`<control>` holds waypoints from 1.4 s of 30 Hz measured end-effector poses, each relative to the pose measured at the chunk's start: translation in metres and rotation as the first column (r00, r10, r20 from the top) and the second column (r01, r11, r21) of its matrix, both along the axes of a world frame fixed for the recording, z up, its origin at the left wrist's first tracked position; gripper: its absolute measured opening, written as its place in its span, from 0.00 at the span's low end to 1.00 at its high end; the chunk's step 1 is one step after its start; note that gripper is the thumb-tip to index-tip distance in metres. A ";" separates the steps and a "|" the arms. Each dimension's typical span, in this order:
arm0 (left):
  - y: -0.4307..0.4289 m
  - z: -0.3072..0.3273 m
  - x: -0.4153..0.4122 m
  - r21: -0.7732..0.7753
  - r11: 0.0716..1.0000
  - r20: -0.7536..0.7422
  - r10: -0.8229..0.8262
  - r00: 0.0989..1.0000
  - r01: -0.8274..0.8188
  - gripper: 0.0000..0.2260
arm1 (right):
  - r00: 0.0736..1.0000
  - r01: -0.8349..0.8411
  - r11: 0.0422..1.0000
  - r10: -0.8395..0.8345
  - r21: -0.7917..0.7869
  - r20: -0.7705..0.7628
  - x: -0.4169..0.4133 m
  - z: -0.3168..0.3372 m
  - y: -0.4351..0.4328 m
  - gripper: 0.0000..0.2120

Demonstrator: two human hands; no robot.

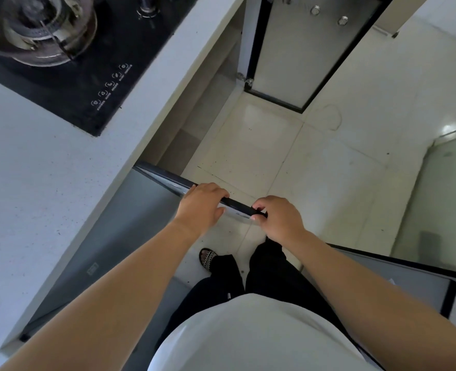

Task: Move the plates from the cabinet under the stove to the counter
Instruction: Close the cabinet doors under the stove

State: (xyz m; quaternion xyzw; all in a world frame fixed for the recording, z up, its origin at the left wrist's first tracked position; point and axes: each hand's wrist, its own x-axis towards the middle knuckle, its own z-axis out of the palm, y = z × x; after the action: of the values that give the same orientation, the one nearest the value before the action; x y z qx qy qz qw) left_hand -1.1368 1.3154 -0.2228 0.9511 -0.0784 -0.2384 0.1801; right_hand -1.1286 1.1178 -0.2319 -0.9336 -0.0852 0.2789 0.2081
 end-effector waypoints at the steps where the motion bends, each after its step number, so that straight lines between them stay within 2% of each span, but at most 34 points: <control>1: 0.000 0.000 0.003 0.000 1.000 0.008 0.015 1.000 -0.015 0.17 | 1.000 0.004 1.000 -0.004 -0.004 0.009 0.006 0.000 -0.002 0.10; 6: -0.009 -0.001 0.027 0.022 0.998 0.025 0.056 0.998 -0.056 0.22 | 0.997 -0.003 1.000 0.004 -0.016 0.081 0.051 -0.005 -0.014 0.10; 12: -0.024 -0.002 0.070 0.047 0.978 0.032 0.203 0.979 -0.204 0.23 | 0.986 -0.091 0.996 0.087 0.020 0.141 0.128 -0.009 -0.022 0.09; 19: -0.039 -0.002 0.120 0.066 0.868 0.019 0.493 0.870 -0.493 0.22 | 0.930 -0.331 0.939 0.308 0.097 0.199 0.220 -0.014 -0.014 0.09; 23: -0.043 -0.005 0.142 0.052 0.798 0.053 0.599 0.799 -0.601 0.24 | 0.882 -0.441 0.891 0.408 0.106 0.237 0.265 -0.018 0.000 0.10; 31: -0.046 -0.018 0.155 0.121 0.737 0.052 0.664 0.746 -0.665 0.32 | 0.783 -0.580 0.814 0.543 0.040 0.301 0.322 -0.017 0.035 0.12; 37: -0.043 -0.029 0.177 0.134 0.678 0.086 0.719 0.690 -0.723 0.36 | 0.721 -0.602 0.798 0.542 0.004 0.432 0.348 -0.021 0.054 0.12; 42: -0.033 -0.034 0.183 0.131 0.670 0.116 0.722 0.682 -0.731 0.36 | 0.655 -0.637 0.769 0.574 -0.049 0.491 0.347 -0.030 0.053 0.20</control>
State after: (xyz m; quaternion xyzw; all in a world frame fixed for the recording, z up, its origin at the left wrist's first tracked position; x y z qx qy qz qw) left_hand -0.9540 1.2823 -0.2573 0.9214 0.3215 -0.1270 0.1777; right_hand -0.7821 1.1707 -0.2617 -0.8744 -0.4581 0.0865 0.1343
